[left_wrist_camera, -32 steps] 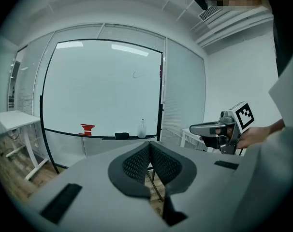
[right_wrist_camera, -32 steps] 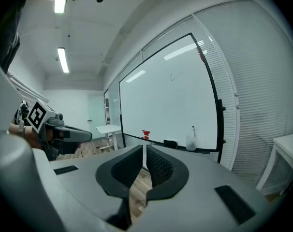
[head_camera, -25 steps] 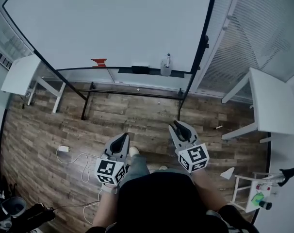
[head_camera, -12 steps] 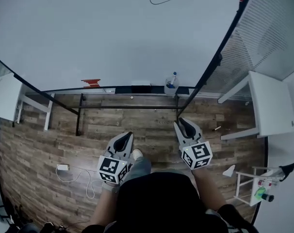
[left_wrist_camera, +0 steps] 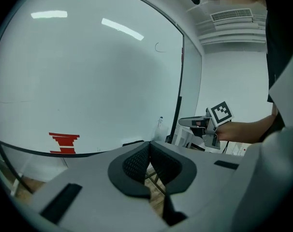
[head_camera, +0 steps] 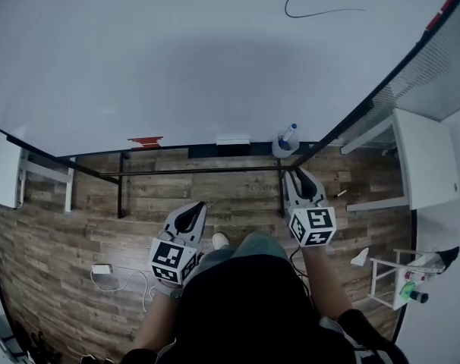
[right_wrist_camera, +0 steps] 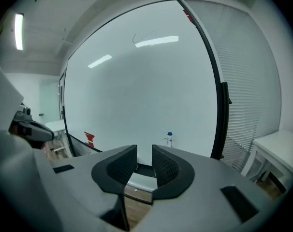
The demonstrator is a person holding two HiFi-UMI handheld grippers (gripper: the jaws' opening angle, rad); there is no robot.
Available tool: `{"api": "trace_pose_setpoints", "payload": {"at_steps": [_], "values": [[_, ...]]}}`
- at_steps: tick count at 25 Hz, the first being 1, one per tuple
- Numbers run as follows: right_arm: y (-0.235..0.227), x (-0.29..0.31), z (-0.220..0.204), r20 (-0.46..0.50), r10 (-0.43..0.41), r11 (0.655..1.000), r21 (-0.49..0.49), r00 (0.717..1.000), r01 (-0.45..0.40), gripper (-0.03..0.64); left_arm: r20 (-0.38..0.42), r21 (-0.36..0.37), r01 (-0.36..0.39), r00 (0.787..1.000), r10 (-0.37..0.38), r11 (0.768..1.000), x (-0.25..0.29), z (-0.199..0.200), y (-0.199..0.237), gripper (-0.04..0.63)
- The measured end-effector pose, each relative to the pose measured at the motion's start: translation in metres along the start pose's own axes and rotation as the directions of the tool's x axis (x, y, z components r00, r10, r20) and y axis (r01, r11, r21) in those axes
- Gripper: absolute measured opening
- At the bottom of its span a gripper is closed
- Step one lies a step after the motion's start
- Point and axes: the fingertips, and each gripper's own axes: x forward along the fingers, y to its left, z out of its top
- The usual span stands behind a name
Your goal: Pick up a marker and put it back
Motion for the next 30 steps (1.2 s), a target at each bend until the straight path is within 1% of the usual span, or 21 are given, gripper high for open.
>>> {"api": "trace_pose_setpoints", "payload": {"at_steps": [7,10,17,22,27,30], "values": [[-0.033,0.046,0.004,-0.033,-0.054,0.998,-0.015,0.998,0.054,0.106,-0.031,-0.031,-0.031,0.999,0.03,0.999,0.022,0.005,0.021,0.02],[-0.048,0.065,0.005,-0.044,-0.059,0.998,-0.014,0.997,0.059,0.106,-0.045,-0.053,-0.06,0.997,0.057,0.997,0.036,0.011,0.027,0.02],[-0.072,0.105,0.011,-0.032,-0.067,0.998,-0.006,0.997,0.067,0.106,-0.054,-0.06,-0.083,0.995,0.08,0.995,0.069,0.022,0.035,0.02],[-0.077,0.123,0.005,-0.055,-0.058,0.998,-0.019,0.997,0.057,0.106,-0.063,-0.057,-0.088,0.994,0.084,0.995,0.088,0.029,0.032,0.02],[-0.081,0.129,0.005,-0.055,-0.074,0.997,-0.032,0.996,0.072,0.106,-0.071,-0.055,-0.093,0.994,0.089,0.994,0.094,0.029,0.032,0.02],[-0.083,0.13,0.005,-0.054,-0.078,0.997,-0.029,0.995,0.077,0.094,-0.073,-0.058,-0.101,0.993,0.097,0.993,0.096,0.029,0.034,0.02]]}}
